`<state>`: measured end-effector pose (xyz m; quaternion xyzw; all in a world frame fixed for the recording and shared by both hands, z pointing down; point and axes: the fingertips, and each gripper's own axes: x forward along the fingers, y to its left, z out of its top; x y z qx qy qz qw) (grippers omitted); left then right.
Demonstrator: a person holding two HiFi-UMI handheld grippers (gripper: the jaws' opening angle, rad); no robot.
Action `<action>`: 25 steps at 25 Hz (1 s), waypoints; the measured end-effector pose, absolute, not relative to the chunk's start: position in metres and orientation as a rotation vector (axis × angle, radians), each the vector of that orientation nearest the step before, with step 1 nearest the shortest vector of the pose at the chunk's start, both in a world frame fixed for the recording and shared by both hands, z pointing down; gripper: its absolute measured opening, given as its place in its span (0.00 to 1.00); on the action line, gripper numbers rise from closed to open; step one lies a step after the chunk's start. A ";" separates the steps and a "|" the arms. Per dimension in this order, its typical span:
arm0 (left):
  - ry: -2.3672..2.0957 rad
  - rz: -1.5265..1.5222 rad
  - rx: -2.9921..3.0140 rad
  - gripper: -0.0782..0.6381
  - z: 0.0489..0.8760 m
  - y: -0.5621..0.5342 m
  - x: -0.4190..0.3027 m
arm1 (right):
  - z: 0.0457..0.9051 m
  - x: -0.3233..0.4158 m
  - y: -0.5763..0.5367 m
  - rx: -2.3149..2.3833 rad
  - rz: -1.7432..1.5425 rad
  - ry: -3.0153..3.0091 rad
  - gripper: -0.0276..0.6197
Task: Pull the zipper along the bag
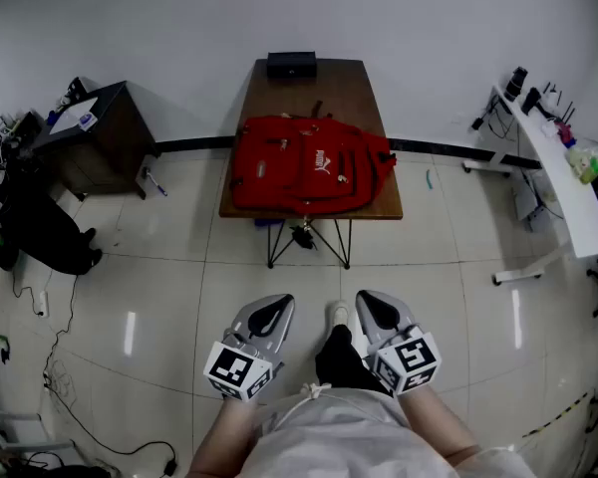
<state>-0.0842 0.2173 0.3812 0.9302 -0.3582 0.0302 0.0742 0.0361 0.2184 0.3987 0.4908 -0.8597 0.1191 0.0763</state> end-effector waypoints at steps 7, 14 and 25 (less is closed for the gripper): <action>-1.077 0.116 2.773 0.12 0.395 0.096 -0.042 | 0.404 0.068 0.094 1.392 0.344 -2.602 0.05; -1.080 0.217 2.733 0.12 0.416 -0.026 0.003 | 0.423 0.101 -0.031 1.268 0.409 -2.606 0.05; -1.029 0.394 2.587 0.12 0.501 -0.132 0.049 | 0.505 0.107 -0.143 0.972 0.464 -2.531 0.06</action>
